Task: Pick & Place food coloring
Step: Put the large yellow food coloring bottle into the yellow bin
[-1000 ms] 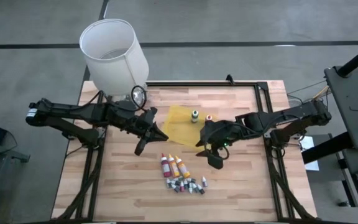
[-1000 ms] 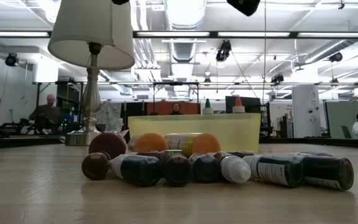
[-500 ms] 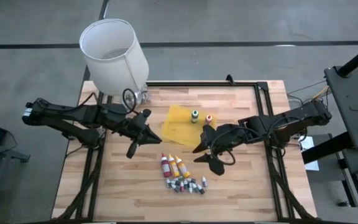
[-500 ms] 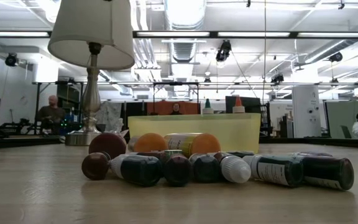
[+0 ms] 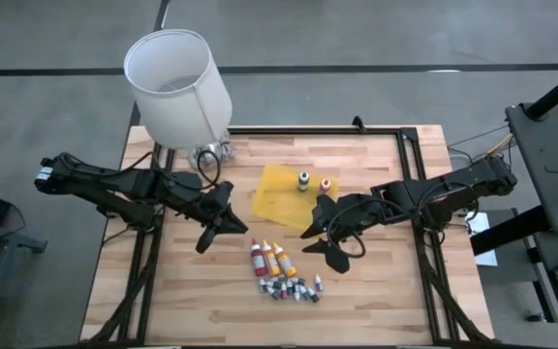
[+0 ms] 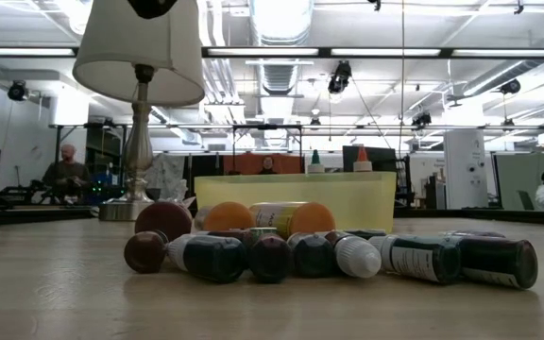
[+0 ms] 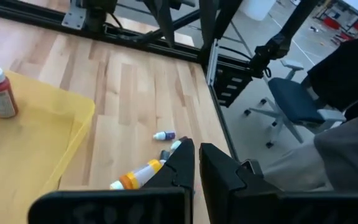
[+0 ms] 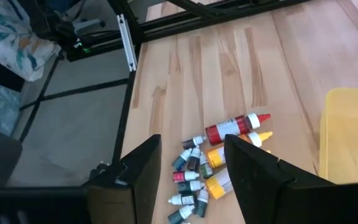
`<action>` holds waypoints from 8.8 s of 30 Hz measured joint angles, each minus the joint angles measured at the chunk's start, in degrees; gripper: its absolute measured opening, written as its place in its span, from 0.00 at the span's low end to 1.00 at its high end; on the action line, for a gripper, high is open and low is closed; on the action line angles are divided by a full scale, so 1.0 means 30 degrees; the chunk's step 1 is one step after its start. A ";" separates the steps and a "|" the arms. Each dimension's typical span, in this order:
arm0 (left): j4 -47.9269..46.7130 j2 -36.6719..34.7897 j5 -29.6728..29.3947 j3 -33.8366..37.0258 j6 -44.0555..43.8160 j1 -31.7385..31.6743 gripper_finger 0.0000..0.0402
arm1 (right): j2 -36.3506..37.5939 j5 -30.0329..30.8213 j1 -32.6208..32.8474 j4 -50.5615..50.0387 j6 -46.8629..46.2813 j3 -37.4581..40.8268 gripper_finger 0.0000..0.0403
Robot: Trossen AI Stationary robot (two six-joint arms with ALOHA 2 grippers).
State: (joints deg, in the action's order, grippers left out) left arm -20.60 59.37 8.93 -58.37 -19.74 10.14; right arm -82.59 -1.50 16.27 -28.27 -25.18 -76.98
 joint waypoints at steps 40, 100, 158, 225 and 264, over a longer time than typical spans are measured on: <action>1.0370 -0.9421 -0.3844 1.3803 0.4063 0.0399 0.00 | 0.0000 0.1559 -0.0015 -0.0494 0.0462 0.0099 0.41; 1.1999 -1.4127 -0.4503 1.8935 0.3102 0.0348 0.00 | -0.4849 0.0838 -0.0554 -0.1928 -0.4055 -0.0598 0.41; 1.1992 -1.4120 -0.4501 1.8928 0.3087 0.0341 0.00 | -1.5424 -0.0357 -0.0510 -0.9962 -1.2461 -1.0624 0.64; 1.1946 -1.4127 -0.4499 1.8928 0.3084 0.0341 0.00 | -1.2707 0.0067 -0.0487 -0.9520 -0.6976 -1.2377 0.32; 1.5697 -1.4120 -0.4146 1.8921 -1.0431 0.0348 0.00 | -0.8626 0.0554 -0.0554 -1.3000 -0.3772 -1.6447 0.31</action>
State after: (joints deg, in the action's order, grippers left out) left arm 26.49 17.02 -3.51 -1.61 -51.04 11.18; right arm -108.47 0.16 14.61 -67.26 -36.50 -126.32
